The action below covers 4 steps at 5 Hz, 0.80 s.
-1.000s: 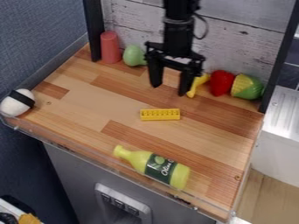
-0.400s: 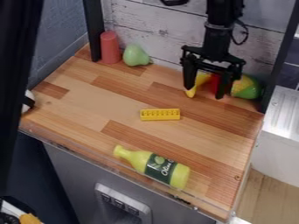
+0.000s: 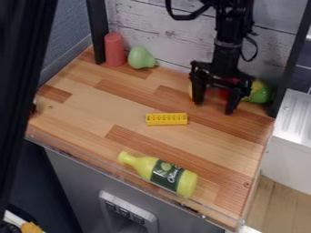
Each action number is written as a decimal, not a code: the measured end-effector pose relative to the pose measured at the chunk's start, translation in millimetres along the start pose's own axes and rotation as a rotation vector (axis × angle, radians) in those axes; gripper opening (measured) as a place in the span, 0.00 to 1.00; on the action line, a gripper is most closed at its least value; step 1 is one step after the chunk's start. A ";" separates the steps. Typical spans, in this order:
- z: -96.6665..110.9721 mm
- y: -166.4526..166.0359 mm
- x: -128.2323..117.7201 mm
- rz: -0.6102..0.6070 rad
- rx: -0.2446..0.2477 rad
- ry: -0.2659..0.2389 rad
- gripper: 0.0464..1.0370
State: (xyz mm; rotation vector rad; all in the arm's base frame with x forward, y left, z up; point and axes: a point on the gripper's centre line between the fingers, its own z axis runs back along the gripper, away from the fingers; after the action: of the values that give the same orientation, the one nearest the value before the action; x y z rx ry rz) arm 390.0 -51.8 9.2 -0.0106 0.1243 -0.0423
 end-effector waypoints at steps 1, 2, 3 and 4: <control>-3.3 1.7 -1.2 -0.016 0.005 -0.010 0.61; -4.3 2.5 -3.4 -0.034 0.005 -0.016 0.33; -5.0 1.6 -3.2 -0.047 -0.001 -0.018 0.12; -4.4 2.0 -3.8 -0.031 -0.002 -0.015 0.02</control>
State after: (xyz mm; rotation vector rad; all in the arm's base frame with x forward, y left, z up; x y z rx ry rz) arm 385.7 -49.6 5.3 -0.0153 0.1089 -0.0729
